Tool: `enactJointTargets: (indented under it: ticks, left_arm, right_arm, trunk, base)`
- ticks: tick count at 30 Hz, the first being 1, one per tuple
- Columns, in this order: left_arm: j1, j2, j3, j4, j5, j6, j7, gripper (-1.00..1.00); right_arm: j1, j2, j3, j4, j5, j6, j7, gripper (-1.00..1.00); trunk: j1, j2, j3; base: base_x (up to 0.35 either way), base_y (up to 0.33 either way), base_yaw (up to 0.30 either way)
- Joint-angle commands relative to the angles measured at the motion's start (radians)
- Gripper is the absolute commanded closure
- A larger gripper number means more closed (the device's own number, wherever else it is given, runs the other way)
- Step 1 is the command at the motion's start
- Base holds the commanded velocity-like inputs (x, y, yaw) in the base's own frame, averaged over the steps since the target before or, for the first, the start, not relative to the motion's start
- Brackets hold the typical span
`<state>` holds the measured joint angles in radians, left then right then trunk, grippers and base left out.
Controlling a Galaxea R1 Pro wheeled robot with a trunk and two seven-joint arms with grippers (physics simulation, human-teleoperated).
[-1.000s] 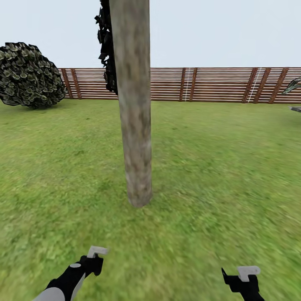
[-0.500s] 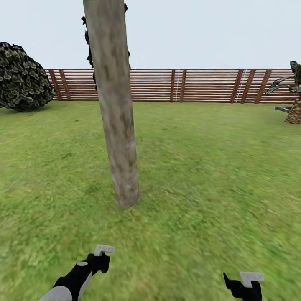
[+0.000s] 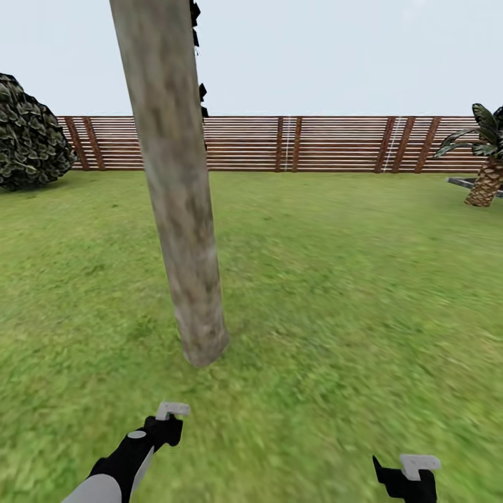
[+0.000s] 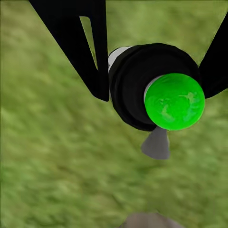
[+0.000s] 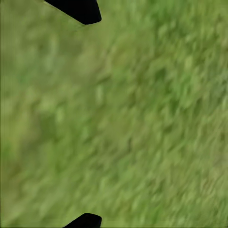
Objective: In the garden, pick up the pesticide atomizer on the floor and spray pesticide onto both trees until each tree trunk is fully covered.
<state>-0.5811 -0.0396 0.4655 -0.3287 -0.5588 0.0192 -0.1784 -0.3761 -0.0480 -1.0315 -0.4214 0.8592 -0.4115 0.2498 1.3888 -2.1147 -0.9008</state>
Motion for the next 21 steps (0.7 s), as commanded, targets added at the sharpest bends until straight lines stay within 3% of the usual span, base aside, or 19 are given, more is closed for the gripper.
enactJointTargets:
  ticks: [1, 6, 10, 16, 17, 20, 21]
  left_arm:
    - [0.0, -0.002, 0.009, -0.001, -0.007, 0.001, -0.007, 1.0]
    - [0.001, -0.018, 0.007, 0.005, -0.008, 0.0, -0.007, 1.0]
    - [0.001, -0.043, 0.003, 0.007, -0.01, -0.004, -0.008, 1.0]
    - [0.002, -0.023, 0.008, -0.04, -0.008, 0.005, -0.009, 1.0]
    - [-0.082, -0.006, 0.001, -0.12, 0.024, 0.174, -0.024, 1.0]
    - [-0.081, -0.027, -0.009, -0.122, 0.023, 0.179, -0.057, 1.0]
    - [-0.081, -0.031, -0.033, -0.123, 0.022, 0.18, -0.086, 1.0]
  right_arm:
    - [-0.001, 0.0, -0.009, -0.001, 0.004, -0.004, 0.008, -1.0]
    - [-0.001, 0.001, -0.009, 0.0, 0.004, -0.004, 0.008, -1.0]
    - [-0.001, 0.002, -0.008, 0.001, 0.005, -0.004, 0.008, -1.0]
    - [-0.001, 0.002, -0.008, 0.001, 0.006, -0.004, 0.008, -1.0]
    - [-0.001, 0.001, -0.009, 0.017, 0.008, -0.004, 0.008, -1.0]
    - [-0.001, 0.0, -0.007, 0.023, 0.01, -0.004, 0.009, -1.0]
    - [-0.001, 0.0, -0.008, 0.038, 0.01, -0.005, 0.009, -1.0]
  trunk:
    - [0.0, 0.0, -0.001]
    - [0.0, 0.0, -0.001]
    - [0.0, 0.0, -0.001]
    - [0.0, 0.0, -0.001]
    - [0.0, 0.0, -0.001]
    - [0.0, 0.0, -0.001]
    - [0.0, 0.0, -0.001]
  base:
    - [0.3, 0.191, 0.0]
    - [0.283, 0.205, 0.0]
    - [0.041, 0.025, 0.0]
    - [0.003, 0.002, 0.0]
    - [0.0, 0.0, 0.0]
    - [0.0, 0.0, 0.0]
    - [0.0, 0.0, 0.0]
